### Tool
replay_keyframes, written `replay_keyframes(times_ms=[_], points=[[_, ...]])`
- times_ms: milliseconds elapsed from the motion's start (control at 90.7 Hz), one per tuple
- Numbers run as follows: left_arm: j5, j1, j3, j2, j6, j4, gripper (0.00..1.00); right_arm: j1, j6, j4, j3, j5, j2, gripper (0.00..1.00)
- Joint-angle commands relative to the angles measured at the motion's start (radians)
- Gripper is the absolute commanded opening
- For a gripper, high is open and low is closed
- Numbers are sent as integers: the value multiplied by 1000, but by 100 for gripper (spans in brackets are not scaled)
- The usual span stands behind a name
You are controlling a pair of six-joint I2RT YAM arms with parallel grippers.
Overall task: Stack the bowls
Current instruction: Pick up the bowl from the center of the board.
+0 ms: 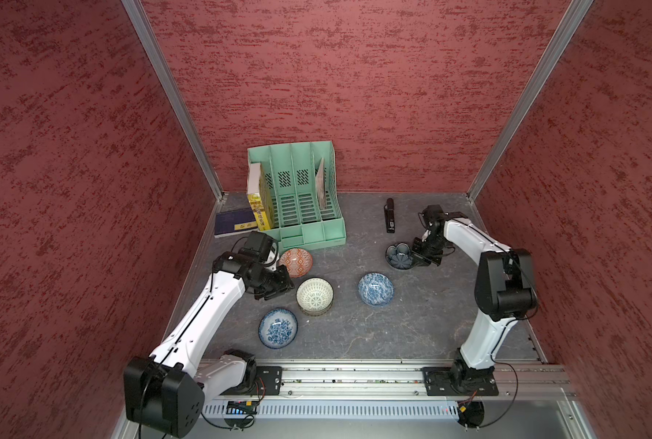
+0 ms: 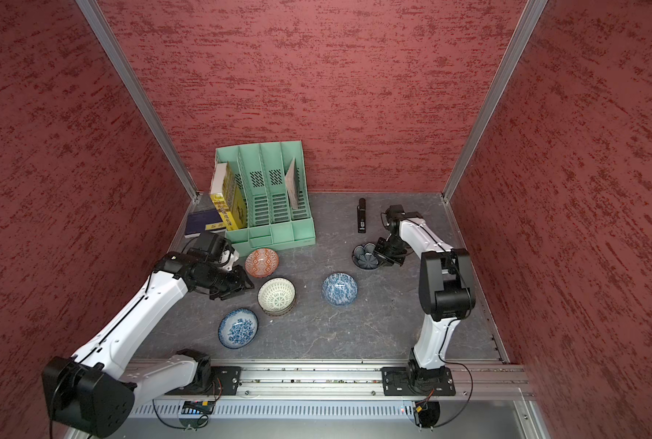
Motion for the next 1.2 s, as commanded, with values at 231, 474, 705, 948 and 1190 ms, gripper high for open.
replay_keyframes(times_ms=[231, 474, 705, 948, 1190], points=[[95, 15, 148, 16, 40, -92, 49, 67, -16, -170, 112, -75, -165, 0], [149, 11, 239, 46, 57, -146, 53, 200, -23, -269, 190, -68, -199, 0], [163, -16, 306, 70, 55, -182, 53, 351, -5, -328, 276, -61, -182, 0], [134, -86, 393, 111, 42, -221, 52, 493, 15, -364, 370, -46, -123, 0], [113, -151, 450, 146, 22, -241, 47, 599, 32, -376, 439, -53, -68, 0]])
